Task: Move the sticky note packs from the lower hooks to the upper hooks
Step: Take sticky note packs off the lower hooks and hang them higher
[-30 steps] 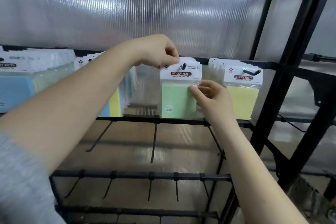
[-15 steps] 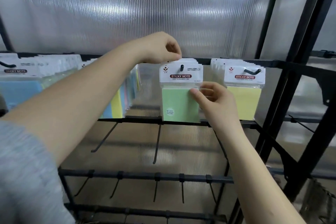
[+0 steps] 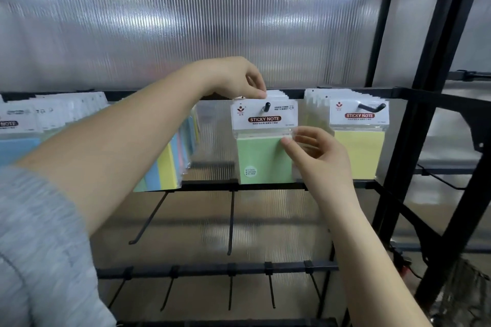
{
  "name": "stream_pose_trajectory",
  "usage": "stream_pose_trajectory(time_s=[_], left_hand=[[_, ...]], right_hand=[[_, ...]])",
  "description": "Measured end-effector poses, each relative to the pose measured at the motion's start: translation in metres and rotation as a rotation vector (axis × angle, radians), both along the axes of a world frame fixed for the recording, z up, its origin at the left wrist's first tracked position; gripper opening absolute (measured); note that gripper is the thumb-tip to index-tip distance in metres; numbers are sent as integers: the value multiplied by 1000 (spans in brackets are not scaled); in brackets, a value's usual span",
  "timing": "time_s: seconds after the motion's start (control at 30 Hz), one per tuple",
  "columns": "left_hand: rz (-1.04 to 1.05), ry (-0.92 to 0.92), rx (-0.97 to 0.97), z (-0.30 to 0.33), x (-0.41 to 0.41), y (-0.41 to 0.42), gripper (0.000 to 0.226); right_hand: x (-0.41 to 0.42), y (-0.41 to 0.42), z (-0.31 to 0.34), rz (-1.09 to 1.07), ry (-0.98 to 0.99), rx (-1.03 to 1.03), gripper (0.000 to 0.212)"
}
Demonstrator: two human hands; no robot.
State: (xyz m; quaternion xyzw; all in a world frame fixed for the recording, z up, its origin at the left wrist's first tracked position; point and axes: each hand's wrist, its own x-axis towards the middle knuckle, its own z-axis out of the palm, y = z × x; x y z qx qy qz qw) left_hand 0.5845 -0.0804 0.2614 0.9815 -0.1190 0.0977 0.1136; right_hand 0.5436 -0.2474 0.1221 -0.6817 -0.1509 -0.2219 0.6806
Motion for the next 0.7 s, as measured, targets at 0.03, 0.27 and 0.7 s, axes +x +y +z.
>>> stream_pose_trajectory(time_s=[0.03, 0.27, 0.7], left_hand=[[7, 3, 2, 0, 2, 0, 18], [-33, -30, 44, -5, 13, 0, 12], [-83, -43, -99, -1, 18, 7, 16]], right_hand=[[0, 1, 0, 2, 5, 8, 17], [2, 3, 1, 7, 13, 4, 18], [-1, -1, 3, -6, 17, -32, 18]])
